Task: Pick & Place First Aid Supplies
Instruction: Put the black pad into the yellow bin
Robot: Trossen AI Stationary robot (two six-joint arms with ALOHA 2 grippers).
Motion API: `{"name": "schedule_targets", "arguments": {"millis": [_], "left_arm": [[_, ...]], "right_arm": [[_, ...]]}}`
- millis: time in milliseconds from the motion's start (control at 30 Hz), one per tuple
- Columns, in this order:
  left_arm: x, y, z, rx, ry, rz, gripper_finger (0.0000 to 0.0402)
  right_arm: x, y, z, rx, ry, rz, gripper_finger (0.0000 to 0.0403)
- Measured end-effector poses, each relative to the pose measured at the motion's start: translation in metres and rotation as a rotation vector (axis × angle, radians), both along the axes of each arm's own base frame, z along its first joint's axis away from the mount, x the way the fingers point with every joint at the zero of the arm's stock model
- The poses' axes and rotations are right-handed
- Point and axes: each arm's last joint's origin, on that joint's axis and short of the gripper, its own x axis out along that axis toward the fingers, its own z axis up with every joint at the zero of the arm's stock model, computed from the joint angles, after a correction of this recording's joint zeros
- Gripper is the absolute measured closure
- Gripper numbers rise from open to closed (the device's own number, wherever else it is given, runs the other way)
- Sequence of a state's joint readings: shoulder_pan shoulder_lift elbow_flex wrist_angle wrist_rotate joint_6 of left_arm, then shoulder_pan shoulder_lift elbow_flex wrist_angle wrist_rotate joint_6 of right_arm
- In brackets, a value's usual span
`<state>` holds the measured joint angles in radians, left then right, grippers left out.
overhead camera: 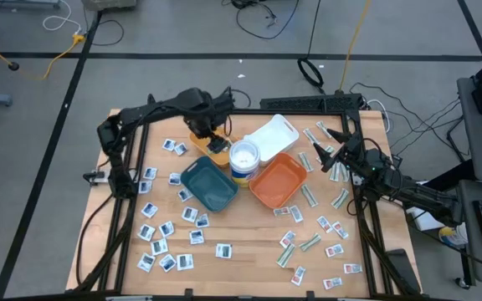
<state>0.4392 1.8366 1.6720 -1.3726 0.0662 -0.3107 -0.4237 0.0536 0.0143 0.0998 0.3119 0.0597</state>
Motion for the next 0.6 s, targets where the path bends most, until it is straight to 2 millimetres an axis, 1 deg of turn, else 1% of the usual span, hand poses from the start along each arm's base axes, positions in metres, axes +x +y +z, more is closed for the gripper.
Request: {"name": "schedule_targets", "arguments": {"millis": [400, 600], "left_arm": [[-0.029, -0.096, -0.013, -0.039, 0.034, -0.01, 0.0089], [-0.044, -0.139, -0.019, -0.053, 0.052, -0.024, 0.0089]], "right_arm": [[0.0, 0.0, 0.0, 0.0, 0.0, 0.0, 0.0026], [0.0, 0.0, 0.0, 0.0, 0.0, -0.001, 0.0026]]}}
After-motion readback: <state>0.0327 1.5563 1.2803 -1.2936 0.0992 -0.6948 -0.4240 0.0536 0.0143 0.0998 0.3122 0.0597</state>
